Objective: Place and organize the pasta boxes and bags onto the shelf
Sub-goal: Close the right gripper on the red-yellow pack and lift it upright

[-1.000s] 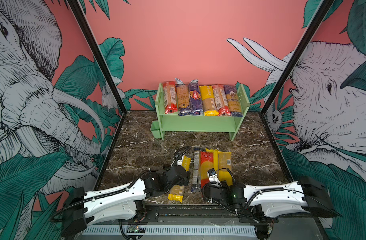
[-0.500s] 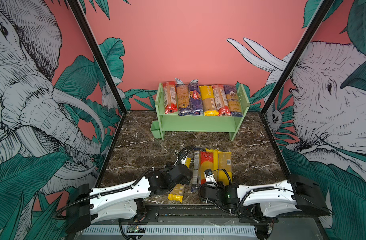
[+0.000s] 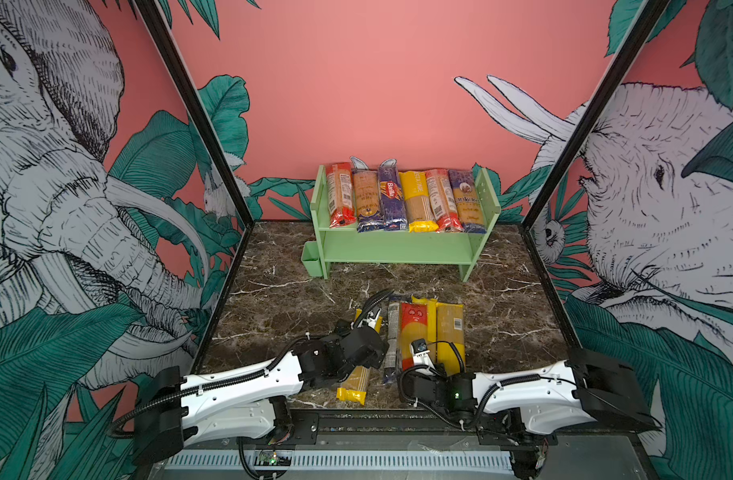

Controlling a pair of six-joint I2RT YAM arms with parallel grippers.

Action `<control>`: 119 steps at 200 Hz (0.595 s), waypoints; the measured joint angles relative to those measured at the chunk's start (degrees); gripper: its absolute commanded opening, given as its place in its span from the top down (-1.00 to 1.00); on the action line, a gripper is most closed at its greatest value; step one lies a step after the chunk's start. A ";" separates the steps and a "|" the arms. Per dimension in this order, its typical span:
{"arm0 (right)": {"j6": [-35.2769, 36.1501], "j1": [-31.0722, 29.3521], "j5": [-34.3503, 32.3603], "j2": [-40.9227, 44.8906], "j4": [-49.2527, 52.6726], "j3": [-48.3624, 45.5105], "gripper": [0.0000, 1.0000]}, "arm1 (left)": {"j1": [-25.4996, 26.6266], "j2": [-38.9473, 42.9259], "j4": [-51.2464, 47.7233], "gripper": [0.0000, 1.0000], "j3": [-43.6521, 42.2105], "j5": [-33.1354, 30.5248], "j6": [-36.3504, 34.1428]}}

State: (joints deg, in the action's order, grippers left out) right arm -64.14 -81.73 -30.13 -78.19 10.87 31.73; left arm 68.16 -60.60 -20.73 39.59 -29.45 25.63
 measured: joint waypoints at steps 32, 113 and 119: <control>-0.22 0.31 -0.61 0.83 -1.68 -1.40 -0.02 | 0.00 1.88 2.97 -0.99 -1.79 0.55 -0.20; -0.59 0.81 -0.07 4.90 -1.97 -3.67 0.72 | 0.00 0.55 8.35 -0.99 -4.20 1.81 0.09; -0.48 0.90 0.24 5.51 -1.79 -3.87 0.85 | 0.00 0.22 8.70 -0.99 -4.20 1.92 0.15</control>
State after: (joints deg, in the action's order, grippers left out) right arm -64.62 -80.84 -29.89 -72.69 9.08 27.86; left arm 68.16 -60.38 -12.03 35.40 -27.53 25.78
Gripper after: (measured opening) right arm 0.315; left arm 0.992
